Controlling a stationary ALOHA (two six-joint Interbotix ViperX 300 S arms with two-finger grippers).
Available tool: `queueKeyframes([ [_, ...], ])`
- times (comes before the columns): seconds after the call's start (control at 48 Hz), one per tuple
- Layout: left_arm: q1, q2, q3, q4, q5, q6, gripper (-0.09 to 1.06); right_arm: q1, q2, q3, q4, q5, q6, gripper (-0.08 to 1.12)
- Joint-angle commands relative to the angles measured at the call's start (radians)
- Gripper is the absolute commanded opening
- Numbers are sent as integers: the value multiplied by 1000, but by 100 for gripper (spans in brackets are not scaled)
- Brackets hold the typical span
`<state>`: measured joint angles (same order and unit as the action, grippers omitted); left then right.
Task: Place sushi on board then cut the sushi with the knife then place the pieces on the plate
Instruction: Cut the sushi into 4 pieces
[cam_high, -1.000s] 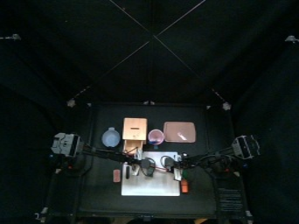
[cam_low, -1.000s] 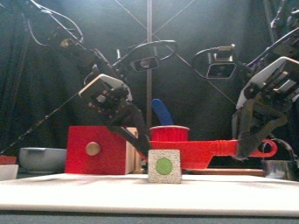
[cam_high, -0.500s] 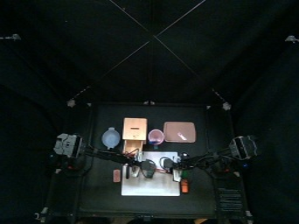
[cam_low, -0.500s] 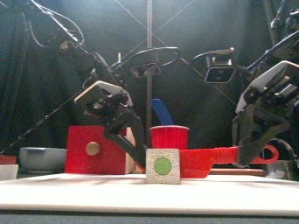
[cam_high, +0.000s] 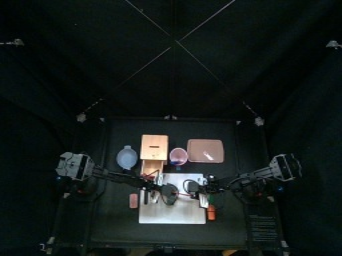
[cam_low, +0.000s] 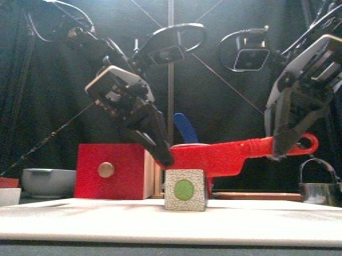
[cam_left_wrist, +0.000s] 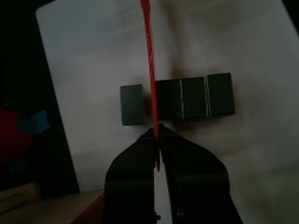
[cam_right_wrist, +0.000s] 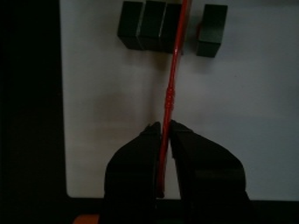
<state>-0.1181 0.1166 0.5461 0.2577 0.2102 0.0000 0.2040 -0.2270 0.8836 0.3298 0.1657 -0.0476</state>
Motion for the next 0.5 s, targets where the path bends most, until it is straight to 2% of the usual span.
queueKeyframes([
  [0.021,8,-20,-26,9,-2,2,37,28,-41,-37,2,-6,-8,46],
  [0.5,-12,-20,-17,6,0,0,37,72,3,-64,23,-8,-6,46],
])
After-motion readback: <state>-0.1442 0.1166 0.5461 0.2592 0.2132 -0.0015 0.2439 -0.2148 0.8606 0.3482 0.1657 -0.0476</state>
